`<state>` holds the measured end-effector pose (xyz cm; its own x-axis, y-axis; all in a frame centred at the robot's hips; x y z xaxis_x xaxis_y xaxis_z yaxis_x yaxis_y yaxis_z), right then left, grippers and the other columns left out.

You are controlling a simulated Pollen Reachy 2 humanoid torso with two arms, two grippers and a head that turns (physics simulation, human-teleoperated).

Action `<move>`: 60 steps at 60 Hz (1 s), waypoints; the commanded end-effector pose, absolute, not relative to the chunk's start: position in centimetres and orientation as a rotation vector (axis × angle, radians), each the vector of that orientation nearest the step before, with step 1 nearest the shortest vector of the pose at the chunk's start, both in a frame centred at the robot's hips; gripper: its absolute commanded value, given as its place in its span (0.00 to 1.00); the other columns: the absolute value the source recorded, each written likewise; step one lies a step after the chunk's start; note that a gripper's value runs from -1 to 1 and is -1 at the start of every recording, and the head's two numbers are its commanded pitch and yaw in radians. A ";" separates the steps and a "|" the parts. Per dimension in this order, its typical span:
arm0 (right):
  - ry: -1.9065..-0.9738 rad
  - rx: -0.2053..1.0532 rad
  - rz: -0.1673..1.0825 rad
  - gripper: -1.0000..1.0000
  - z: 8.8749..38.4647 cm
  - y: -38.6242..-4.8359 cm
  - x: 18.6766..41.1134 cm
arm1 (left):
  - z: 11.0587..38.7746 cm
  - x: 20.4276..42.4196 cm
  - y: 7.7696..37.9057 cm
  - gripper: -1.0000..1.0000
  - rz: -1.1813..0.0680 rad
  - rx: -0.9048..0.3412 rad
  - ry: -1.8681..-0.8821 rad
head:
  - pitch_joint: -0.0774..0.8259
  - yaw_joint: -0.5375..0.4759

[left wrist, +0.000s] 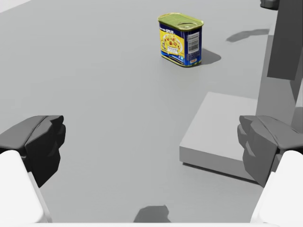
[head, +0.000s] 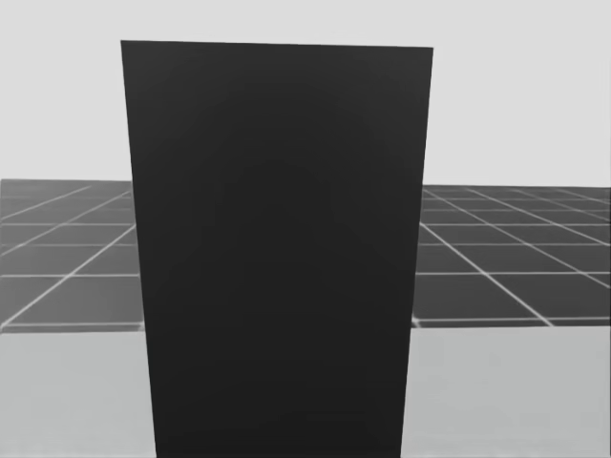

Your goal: Reach around the screen and pick up the object behind it.

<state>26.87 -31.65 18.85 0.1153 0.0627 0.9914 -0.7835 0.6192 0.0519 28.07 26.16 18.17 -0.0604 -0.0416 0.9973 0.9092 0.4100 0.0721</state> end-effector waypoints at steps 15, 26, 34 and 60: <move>-1.346 0.610 0.648 0.00 15.5 -35.6 29.9 | 18.2 28.1 26.2 0.00 -0.956 -0.832 -1.427 | 0.18 0.48; -1.359 0.655 0.713 0.00 14.6 -34.3 32.6 | 18.2 28.2 26.2 0.00 -0.961 -0.821 -1.435 | 0.18 0.48; -1.382 0.693 0.766 0.00 14.2 -32.4 34.4 | 18.2 28.1 26.3 0.00 -0.963 -0.821 -1.441 | 0.18 0.48; -1.384 0.671 0.875 0.00 11.8 -28.1 38.6 | 18.2 28.0 26.3 0.00 -0.983 -0.811 -1.448 | 0.20 0.48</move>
<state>37.56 -29.39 12.63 -0.0002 0.1040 0.9946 -0.8362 0.5455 -0.0572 28.08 26.29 18.20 -0.1060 -0.0480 0.9932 0.9034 0.4128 0.1163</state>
